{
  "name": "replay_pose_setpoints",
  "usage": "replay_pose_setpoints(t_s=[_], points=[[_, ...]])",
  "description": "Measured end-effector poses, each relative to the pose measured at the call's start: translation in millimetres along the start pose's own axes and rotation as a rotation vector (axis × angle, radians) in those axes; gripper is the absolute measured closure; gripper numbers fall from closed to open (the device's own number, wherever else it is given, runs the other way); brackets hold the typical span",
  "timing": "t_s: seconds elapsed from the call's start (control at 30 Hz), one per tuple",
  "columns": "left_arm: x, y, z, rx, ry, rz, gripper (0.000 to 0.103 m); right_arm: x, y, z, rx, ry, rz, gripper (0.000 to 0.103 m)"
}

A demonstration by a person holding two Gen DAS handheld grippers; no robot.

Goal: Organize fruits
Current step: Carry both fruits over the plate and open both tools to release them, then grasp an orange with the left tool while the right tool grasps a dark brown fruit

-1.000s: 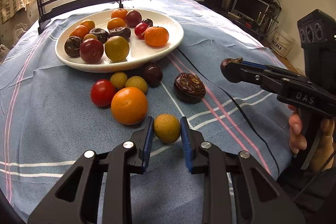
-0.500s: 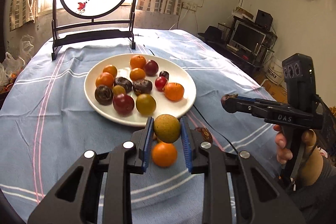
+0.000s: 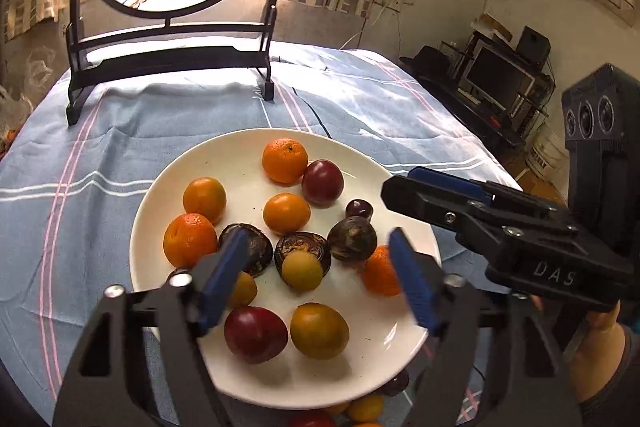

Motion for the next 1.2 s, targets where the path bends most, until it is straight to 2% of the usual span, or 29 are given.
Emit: replay_pose_setpoints(t_s=[0.07, 0.23, 0.33, 0.43, 0.5, 0.53, 0.6, 0.63, 0.7, 0.8, 1.0, 1.2], points=[[-5, 8, -5, -0.032, 0.034, 0.016, 0.025, -2, 7, 0, 0.018, -0.013, 0.008, 0.055], [-44, 38, -2, -0.018, 0.002, 0.008, 0.024, -31, 42, -1, 0.01, 0.014, 0.013, 0.055], [-82, 55, 12, 0.008, -0.076, -0.012, 0.024, -64, 65, 7, 0.007, 0.003, 0.016, 0.049], [-122, 59, 31, 0.047, -0.18, -0.045, 0.024, -102, 80, 15, -0.035, 0.004, 0.025, 0.049], [-140, 55, 39, 0.06, -0.206, -0.069, 0.024, -119, 81, 21, -0.053, 0.001, 0.023, 0.049], [-144, 52, 42, 0.059, -0.208, -0.082, 0.027, -123, 80, 24, -0.035, -0.024, 0.004, 0.049], [-146, 47, 43, 0.038, -0.175, -0.098, 0.046, -126, 83, 30, -0.002, -0.074, 0.022, 0.049], [-146, 44, 43, 0.034, -0.165, -0.106, 0.047, -127, 82, 31, 0.007, -0.083, 0.02, 0.049], [-146, 37, 44, 0.033, -0.165, -0.139, 0.06, -129, 79, 36, 0.031, -0.116, 0.002, 0.049], [-143, 31, 40, 0.036, -0.133, -0.162, 0.061, -133, 75, 38, 0.035, -0.137, -0.021, 0.049], [-137, 13, 41, 0.051, -0.126, -0.224, 0.063, -145, 70, 4, -0.03, 0.039, -0.063, 0.049], [-141, 18, 46, 0.023, -0.151, -0.205, 0.066, -148, 71, 0, -0.028, 0.067, -0.069, 0.049]])
Point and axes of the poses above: each gripper's, at about its wrist camera, not at the fingertips, and y roughly against the way its jaws point, z to its right, x to its top, the point moved 5 cm from there along -y, roughly the way its jaws point, and after that the axes turned 4 degrees about -z, right-handed, at the moved point
